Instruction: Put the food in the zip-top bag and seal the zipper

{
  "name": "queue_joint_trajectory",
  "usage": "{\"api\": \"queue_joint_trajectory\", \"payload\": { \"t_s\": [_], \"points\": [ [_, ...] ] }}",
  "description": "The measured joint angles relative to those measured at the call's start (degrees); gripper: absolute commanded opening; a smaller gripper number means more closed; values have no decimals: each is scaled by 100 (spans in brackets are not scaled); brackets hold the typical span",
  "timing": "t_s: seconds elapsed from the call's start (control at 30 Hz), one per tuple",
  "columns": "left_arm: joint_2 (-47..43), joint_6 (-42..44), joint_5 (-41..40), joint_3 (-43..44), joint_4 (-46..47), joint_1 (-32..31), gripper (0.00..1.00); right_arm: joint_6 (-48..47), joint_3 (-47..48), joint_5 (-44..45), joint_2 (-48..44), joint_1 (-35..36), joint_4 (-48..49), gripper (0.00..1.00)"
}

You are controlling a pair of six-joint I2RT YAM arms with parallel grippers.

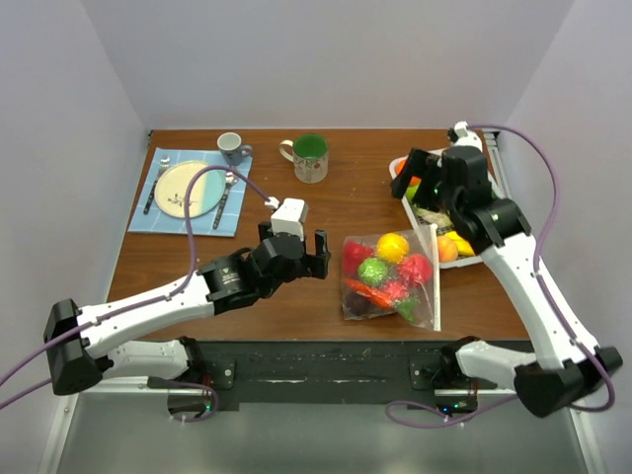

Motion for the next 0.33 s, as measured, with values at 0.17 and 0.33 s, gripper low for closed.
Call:
{"api": "queue_joint_trajectory", "payload": {
  "t_s": [0.17, 0.33],
  "points": [
    [4, 4, 101, -120, 24, 0, 100, -98, -686, 98, -708, 0, 20, 99],
    [-264, 17, 125, -323, 184, 0, 100, -155, -848, 107, -1010, 0, 28, 99]
  ]
}}
